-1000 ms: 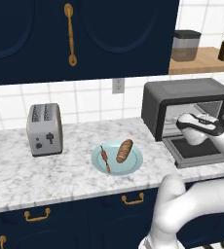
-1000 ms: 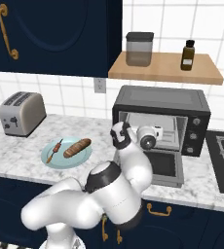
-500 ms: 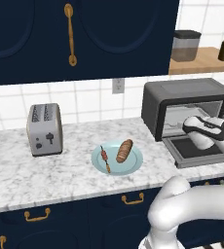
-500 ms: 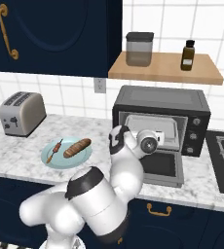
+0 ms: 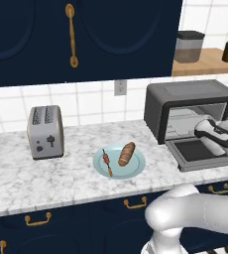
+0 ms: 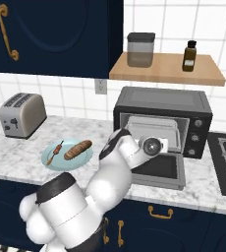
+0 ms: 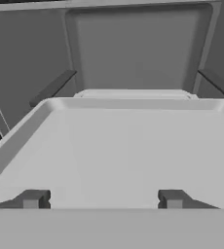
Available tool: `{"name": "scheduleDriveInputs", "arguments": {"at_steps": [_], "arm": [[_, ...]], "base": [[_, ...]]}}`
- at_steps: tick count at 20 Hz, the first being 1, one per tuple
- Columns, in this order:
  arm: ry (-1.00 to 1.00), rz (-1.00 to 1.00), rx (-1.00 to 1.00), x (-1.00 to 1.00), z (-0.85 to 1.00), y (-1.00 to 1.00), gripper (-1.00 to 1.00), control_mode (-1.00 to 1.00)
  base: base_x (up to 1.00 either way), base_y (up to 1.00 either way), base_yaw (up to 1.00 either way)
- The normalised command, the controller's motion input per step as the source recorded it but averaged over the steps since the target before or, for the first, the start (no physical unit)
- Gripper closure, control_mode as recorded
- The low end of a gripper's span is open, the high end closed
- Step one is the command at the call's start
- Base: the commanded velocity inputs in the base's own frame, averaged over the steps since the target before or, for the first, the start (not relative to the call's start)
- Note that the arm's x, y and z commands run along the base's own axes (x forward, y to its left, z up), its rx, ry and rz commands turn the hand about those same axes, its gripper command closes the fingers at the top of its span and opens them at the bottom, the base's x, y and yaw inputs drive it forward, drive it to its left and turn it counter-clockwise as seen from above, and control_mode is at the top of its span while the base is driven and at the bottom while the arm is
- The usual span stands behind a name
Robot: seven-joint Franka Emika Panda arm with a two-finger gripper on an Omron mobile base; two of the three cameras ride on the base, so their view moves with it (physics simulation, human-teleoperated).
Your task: Pick up the kebab skewer and baguette bread, and place them inside the toaster oven. Close the toaster oven door and start by setting the timer.
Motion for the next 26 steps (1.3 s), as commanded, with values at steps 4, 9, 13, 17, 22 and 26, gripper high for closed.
{"name": "scheduleDriveInputs", "arguments": {"at_steps": [4, 9, 13, 17, 22, 26], "arm": [[0.16, 0.0, 0.0, -0.73, -0.21, -0.42, -1.0, -1.0], [0.09, 0.0, 0.01, -0.7, 0.09, -0.28, -1.0, -1.0], [0.0, 0.0, 0.04, -0.62, 0.86, 0.48, -1.0, -1.0], [0.03, 0.0, -0.01, -0.35, 0.54, 1.0, -1.0, -1.0], [0.14, 0.0, -0.02, -0.25, 0.2, 1.0, -1.0, -1.0], [0.11, 0.0, 0.0, -0.06, 0.0, 1.0, -1.0, -1.0]], "base": [[0.0, 0.0, 0.0], [0.0, 0.0, 0.0], [0.0, 0.0, 0.0], [0.0, 0.0, 0.0], [0.0, 0.0, 0.0], [0.0, 0.0, 0.0]]}}
